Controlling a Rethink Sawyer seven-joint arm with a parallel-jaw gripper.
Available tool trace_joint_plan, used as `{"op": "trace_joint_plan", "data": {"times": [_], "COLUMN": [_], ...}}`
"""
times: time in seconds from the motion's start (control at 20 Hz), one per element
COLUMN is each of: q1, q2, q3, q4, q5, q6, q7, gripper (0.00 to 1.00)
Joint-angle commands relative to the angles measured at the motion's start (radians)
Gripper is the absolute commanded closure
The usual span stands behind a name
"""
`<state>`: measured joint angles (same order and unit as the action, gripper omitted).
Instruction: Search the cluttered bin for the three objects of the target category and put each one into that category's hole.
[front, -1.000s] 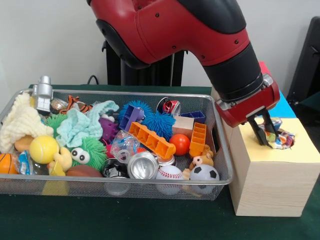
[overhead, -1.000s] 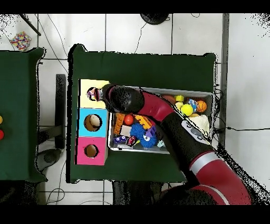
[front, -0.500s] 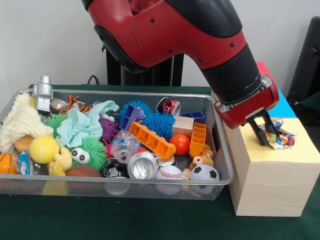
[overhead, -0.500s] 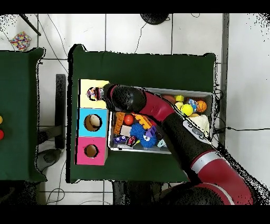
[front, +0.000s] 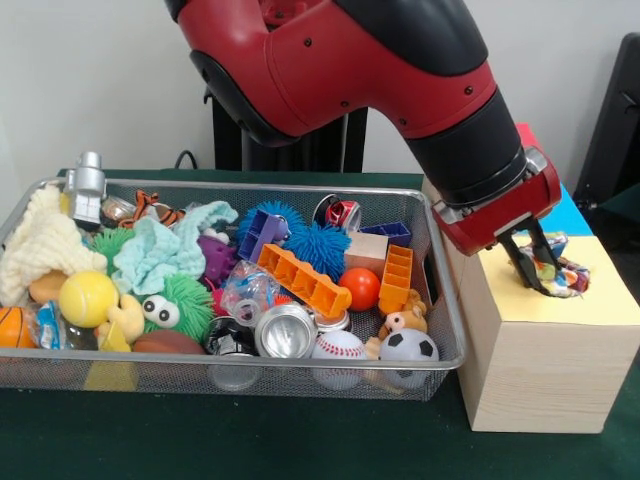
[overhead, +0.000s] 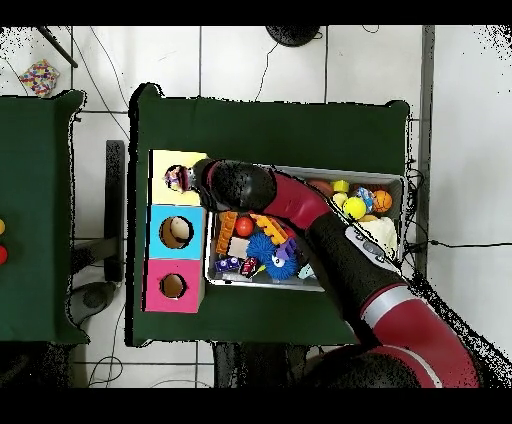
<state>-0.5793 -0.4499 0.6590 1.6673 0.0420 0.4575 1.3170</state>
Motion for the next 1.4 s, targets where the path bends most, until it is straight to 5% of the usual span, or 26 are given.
{"op": "trace_joint_plan", "data": {"times": [0.05,0.4,1.05,1.4], "q1": [0.029,0.073,0.113,0.096], "q2": [0.046,0.052,0.069,0.056], "q3": [-0.065,-0.135,-0.185,-0.173], "q4": [-0.015,-0.05,-0.149,-0.119], "q5": [0.011,0.023,0.01,-0.015], "q6": [0.198,0.296,0.249,0.139], "q7": [0.103,0.158,0.143,0.111], "gripper": [1.0,1.0,1.0,1.0]}}
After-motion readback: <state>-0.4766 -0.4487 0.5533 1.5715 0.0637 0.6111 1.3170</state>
